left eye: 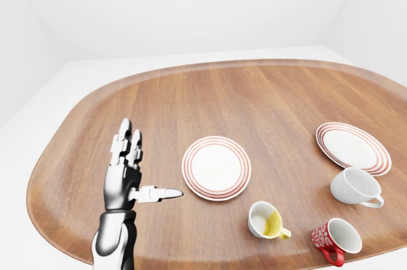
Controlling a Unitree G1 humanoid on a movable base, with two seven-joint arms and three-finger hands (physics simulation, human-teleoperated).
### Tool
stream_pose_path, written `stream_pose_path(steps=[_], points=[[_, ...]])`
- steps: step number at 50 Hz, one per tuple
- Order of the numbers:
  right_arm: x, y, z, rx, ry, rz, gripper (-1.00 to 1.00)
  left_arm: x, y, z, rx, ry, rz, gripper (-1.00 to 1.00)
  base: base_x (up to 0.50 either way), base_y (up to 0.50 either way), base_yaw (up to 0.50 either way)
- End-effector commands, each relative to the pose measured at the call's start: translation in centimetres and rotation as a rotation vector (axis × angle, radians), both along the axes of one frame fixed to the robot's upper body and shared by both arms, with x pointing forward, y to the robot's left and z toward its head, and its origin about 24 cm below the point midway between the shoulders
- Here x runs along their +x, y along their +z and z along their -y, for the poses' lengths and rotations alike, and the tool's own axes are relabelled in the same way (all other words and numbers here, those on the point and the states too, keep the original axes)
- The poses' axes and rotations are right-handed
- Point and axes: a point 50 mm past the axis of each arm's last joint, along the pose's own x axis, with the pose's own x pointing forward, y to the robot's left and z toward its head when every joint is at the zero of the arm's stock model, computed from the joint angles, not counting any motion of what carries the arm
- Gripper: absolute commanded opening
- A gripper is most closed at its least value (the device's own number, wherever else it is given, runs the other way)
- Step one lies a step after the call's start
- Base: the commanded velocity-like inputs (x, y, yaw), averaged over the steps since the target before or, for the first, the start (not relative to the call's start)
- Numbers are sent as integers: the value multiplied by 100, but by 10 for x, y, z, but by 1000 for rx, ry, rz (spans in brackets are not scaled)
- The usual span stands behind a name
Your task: Put the red mug on the left plate.
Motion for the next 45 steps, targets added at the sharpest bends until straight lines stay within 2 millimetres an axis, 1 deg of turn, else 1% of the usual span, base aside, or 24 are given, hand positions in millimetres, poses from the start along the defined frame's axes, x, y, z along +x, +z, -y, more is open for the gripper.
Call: stream_pose_path(steps=[1,2,5,8,11,16,18,20,25,27,29,33,37,39,45], points=[[53,1,16,5,87,26,100,-3,2,-1,-5,2,3,100,0,0,0],[69,6,17,-1,140,27,100,-2,2,-1,-6,3,2,100,0,0,0],[97,14,10,12,274,62,100,-2,1,2,0,-3,0,100,0,0,0],[124,16,-1,-4,373,38,100,-2,2,1,-1,-3,-1,100,0,0,0],[135,17,-8,-2,430,26,100,-3,3,-1,-5,2,2,100,0,0,0],[145,26,-14,20,503,55,100,-3,2,-1,-5,3,2,100,0,0,0],[148,21,-15,55,509,10,100,-4,2,-1,-5,2,3,100,0,0,0],[151,18,-16,53,510,-14,100,-4,3,-1,-5,4,5,100,0,0,0],[165,24,-26,16,563,-15,100,-4,2,-2,-7,7,5,100,0,0,0],[168,24,-28,12,575,-16,100,-4,3,-3,-8,8,5,100,0,0,0],[166,22,-27,22,571,-21,100,-5,3,-3,-9,10,7,100,0,0,0],[157,14,-20,75,547,-17,100,-7,5,-5,-22,13,16,100,0,0,0],[155,6,-23,133,568,-2,100,-6,4,-5,-26,13,13,100,0,0,0],[154,-1,-28,178,590,6,100,-7,4,-6,-27,13,13,100,0,0,0],[155,1,-32,157,589,-1,100,-11,6,-12,-39,17,17,100,0,0,0]])
